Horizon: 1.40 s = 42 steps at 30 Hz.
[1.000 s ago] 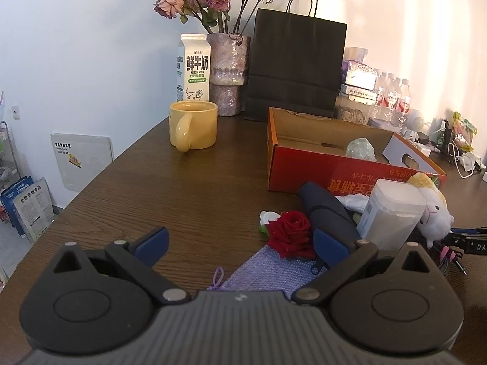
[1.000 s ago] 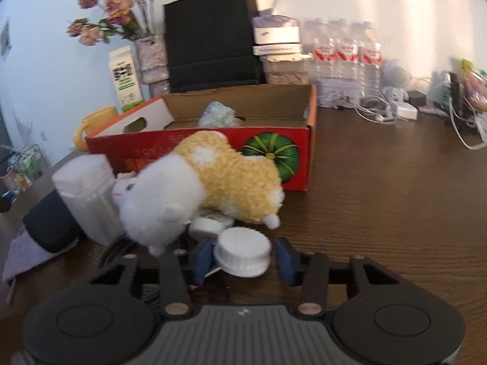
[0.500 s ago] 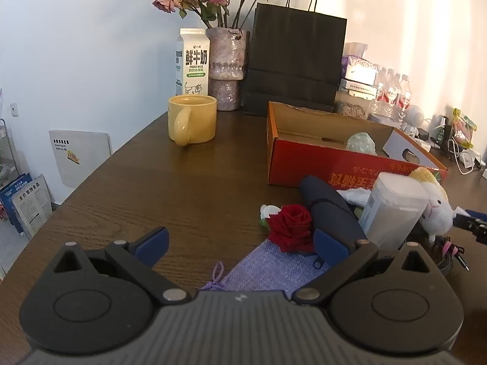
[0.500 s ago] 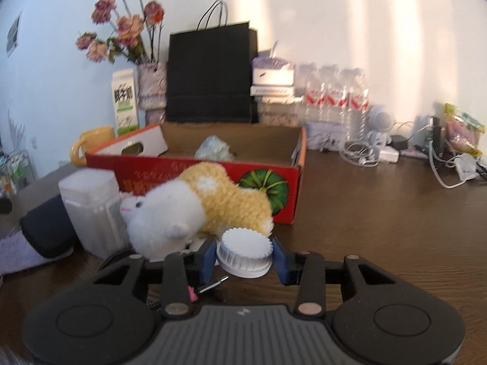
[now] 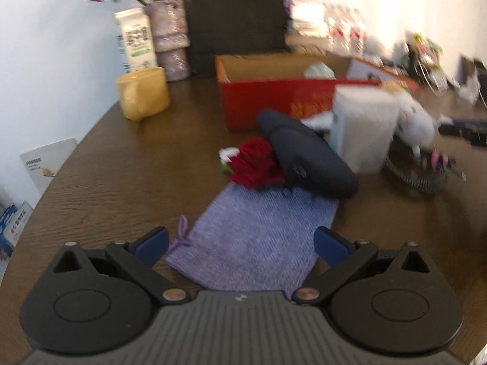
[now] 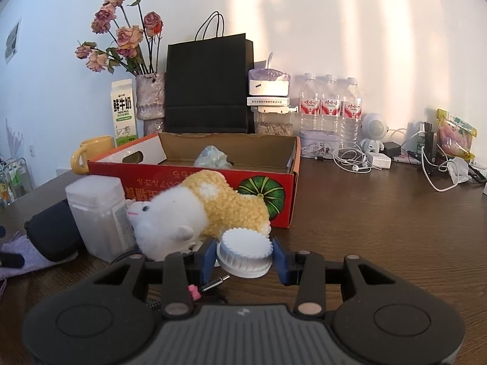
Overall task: Organize objects
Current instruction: 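Grasp the purple drawstring pouch with the left tool and lift it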
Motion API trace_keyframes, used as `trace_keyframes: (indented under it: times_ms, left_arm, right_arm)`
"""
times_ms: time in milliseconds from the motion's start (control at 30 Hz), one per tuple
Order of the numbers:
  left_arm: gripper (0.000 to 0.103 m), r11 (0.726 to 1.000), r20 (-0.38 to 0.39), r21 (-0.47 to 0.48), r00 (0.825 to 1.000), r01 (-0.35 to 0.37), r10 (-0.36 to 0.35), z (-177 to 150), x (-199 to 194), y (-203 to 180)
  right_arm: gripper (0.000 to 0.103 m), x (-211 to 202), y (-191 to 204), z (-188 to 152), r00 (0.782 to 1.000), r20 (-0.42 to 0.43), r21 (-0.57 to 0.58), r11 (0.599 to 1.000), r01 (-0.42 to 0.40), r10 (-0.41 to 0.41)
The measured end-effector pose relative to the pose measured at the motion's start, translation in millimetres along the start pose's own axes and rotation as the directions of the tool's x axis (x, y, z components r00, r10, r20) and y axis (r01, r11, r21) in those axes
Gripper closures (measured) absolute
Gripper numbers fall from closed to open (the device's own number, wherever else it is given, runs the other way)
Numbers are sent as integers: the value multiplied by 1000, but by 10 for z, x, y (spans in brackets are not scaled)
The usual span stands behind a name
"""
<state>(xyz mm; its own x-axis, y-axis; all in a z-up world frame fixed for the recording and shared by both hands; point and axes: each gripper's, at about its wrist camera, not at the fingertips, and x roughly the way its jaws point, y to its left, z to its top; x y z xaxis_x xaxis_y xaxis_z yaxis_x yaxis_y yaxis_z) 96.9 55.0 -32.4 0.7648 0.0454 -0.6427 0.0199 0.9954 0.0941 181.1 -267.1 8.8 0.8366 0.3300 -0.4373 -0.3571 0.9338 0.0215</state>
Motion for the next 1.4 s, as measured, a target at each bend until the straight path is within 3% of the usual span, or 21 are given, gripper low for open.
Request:
trace_keyframes:
  times_ms: [133, 300, 800, 1000, 1067, 1200, 1400]
  left_arm:
    - [0, 998, -18, 45, 999, 51, -51, 15, 49, 33]
    - [0, 989, -38, 14, 988, 149, -149, 52, 178, 187]
    - [3, 991, -4, 0, 991, 133, -133, 25, 158, 125]
    - [34, 990, 19, 7, 990, 139, -139, 9, 66, 75]
    - [56, 990, 30, 5, 989, 143, -143, 1, 30, 58]
    - [82, 989, 40, -24, 989, 147, -146, -20, -18, 61]
    - [88, 987, 97, -47, 984, 154, -149, -34, -222, 84]
  right_arm:
    - [64, -1, 7, -6, 1000, -2, -3, 1000, -1, 1]
    - [64, -4, 18, -16, 1000, -5, -2, 1000, 2, -2]
    - [64, 5, 11, -15, 1000, -13, 1, 1000, 0, 0]
    - [64, 4, 15, -16, 1000, -12, 2, 1000, 0, 0]
    - [64, 5, 12, -13, 1000, -13, 2, 1000, 0, 0]
    - [64, 6, 12, -15, 1000, -14, 2, 1000, 0, 0]
    - [64, 6, 13, -13, 1000, -15, 2, 1000, 1, -1]
